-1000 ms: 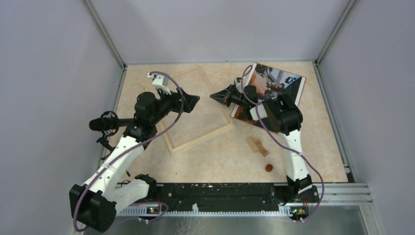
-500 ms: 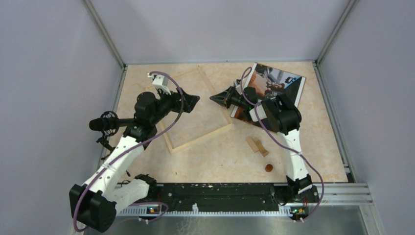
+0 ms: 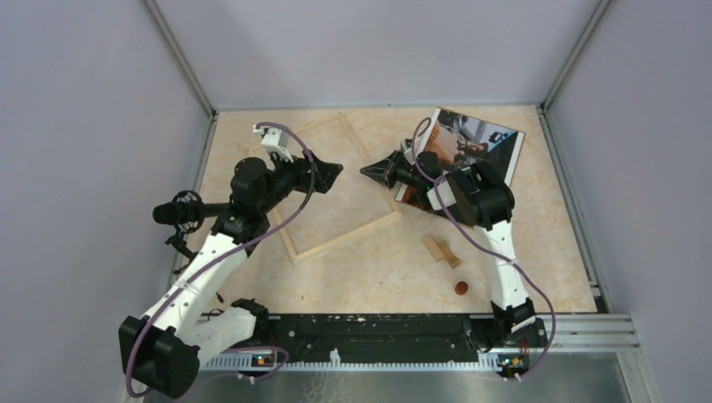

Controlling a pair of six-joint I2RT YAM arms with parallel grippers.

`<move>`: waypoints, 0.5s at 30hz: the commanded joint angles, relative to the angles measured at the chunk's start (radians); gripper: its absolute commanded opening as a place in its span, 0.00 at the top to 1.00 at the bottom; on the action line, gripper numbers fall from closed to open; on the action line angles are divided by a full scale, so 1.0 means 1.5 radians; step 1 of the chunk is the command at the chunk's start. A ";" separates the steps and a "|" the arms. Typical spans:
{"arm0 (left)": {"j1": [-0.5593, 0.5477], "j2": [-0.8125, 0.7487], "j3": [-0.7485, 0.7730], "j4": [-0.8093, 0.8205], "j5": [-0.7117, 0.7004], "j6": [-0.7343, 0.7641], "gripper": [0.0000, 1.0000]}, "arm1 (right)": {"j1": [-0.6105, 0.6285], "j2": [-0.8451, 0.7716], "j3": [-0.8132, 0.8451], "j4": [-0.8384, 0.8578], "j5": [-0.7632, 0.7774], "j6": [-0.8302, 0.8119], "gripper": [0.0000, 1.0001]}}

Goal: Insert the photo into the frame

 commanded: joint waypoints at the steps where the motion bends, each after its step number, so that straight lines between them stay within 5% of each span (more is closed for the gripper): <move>1: 0.002 -0.016 0.013 0.036 0.013 -0.002 0.02 | 0.014 0.004 0.029 0.020 0.007 -0.022 0.96; 15: 0.000 -0.020 0.012 0.038 0.013 -0.001 0.02 | 0.015 -0.043 0.032 -0.094 0.007 -0.126 0.81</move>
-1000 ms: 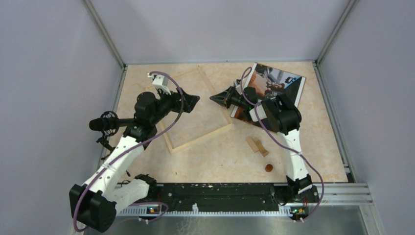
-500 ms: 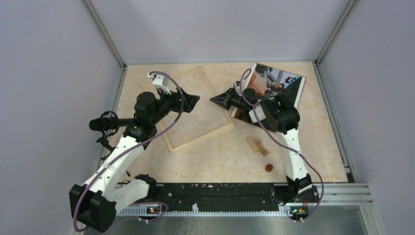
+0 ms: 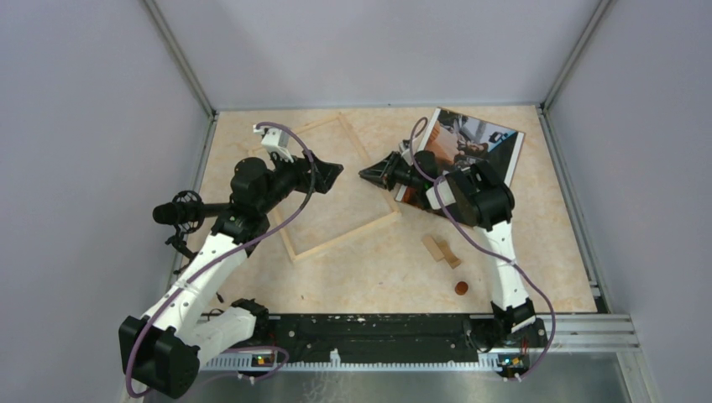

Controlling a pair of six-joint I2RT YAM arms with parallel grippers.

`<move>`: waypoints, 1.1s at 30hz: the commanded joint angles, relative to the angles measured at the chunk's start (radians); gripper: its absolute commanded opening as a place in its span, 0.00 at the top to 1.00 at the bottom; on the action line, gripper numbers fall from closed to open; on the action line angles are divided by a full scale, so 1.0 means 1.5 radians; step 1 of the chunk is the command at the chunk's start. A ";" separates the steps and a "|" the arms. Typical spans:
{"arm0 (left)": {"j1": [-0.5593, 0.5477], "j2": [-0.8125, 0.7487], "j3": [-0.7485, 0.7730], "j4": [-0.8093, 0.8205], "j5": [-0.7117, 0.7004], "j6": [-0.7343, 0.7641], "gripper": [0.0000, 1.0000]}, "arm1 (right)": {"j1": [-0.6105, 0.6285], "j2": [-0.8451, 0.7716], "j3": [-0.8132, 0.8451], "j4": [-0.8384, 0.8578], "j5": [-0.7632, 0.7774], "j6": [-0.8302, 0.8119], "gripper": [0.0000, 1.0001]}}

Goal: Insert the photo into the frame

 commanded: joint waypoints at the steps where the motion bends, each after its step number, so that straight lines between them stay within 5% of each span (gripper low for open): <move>1: 0.000 -0.020 0.013 0.037 0.010 0.000 0.02 | 0.010 -0.046 0.029 -0.046 0.002 -0.065 0.80; 17: 0.001 -0.023 0.011 0.036 0.011 0.002 0.02 | 0.018 -0.138 0.091 -0.355 0.052 -0.294 0.60; 33: 0.001 -0.025 0.011 0.036 0.010 0.003 0.02 | 0.072 -0.193 0.269 -0.805 0.251 -0.538 0.23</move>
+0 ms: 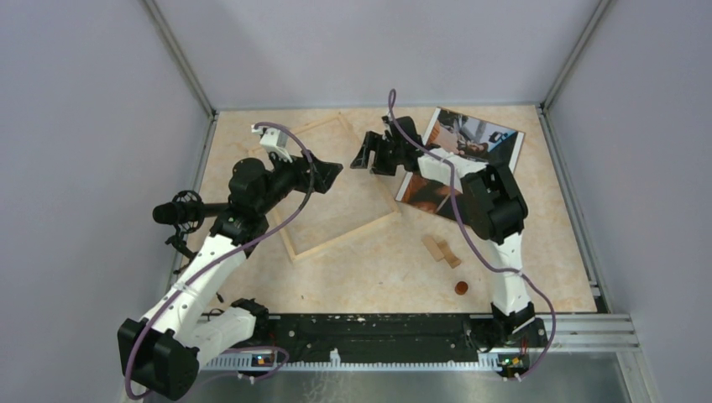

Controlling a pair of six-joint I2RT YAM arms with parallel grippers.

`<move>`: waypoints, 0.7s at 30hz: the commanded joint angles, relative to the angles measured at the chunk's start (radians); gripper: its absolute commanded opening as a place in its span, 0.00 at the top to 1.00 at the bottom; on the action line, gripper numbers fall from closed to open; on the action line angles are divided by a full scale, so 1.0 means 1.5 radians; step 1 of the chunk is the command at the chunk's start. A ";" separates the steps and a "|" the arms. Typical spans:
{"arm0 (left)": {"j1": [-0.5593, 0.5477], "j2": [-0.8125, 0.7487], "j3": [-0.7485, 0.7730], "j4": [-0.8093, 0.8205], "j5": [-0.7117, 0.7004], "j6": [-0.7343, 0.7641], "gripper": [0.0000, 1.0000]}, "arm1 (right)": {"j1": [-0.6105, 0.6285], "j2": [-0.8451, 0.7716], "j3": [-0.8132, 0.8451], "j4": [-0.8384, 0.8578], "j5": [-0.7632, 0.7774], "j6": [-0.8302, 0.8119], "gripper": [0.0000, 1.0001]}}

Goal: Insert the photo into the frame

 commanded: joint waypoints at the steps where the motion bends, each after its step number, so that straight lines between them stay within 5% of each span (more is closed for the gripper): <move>1: 0.000 -0.016 0.011 0.032 0.008 0.002 0.02 | 0.023 -0.048 0.067 -0.130 0.081 -0.084 0.22; 8: 0.000 -0.018 0.011 0.032 0.009 0.003 0.02 | 0.028 -0.094 0.092 -0.213 0.157 -0.130 0.07; 14: 0.001 -0.022 0.010 0.030 0.008 0.002 0.02 | 0.018 -0.188 0.063 -0.284 0.256 -0.190 0.06; 18: -0.007 -0.024 0.009 0.029 0.003 0.003 0.02 | -0.042 -0.280 -0.030 -0.326 0.311 -0.225 0.09; 21: -0.019 -0.028 0.006 0.029 -0.003 0.005 0.02 | -0.154 -0.370 -0.172 -0.284 0.226 -0.214 0.12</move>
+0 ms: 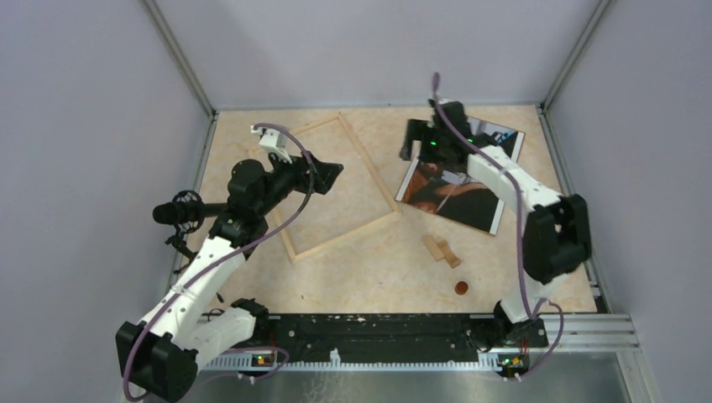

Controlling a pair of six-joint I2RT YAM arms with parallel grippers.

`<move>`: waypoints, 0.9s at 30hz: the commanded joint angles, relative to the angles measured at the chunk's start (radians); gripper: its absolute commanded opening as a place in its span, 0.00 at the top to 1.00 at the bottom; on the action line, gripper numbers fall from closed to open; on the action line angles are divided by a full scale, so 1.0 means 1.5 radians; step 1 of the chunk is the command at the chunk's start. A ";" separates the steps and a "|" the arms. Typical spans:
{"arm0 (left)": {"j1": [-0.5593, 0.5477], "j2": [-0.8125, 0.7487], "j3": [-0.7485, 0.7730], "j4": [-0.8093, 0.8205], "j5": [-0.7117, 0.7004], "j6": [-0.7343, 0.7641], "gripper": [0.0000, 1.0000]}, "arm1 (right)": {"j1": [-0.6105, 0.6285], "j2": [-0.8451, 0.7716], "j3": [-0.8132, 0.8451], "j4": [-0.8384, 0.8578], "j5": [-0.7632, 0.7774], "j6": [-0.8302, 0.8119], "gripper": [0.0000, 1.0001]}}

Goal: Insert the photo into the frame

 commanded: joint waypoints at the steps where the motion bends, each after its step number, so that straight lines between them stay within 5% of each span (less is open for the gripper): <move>1: -0.017 -0.019 0.006 0.029 -0.002 0.005 0.02 | -0.168 -0.140 -0.178 0.009 -0.046 -0.013 0.13; 11: -0.048 0.045 0.019 0.029 0.049 0.005 0.02 | -0.532 -0.355 -0.551 0.169 -0.274 0.081 0.18; 20: -0.188 0.340 0.162 -0.031 0.108 -0.062 0.01 | -0.572 -0.348 -0.603 0.164 -0.320 0.053 0.20; 27: -0.273 0.541 0.325 -0.016 -0.015 -0.054 0.01 | -0.572 -0.363 -0.616 0.151 -0.302 0.046 0.21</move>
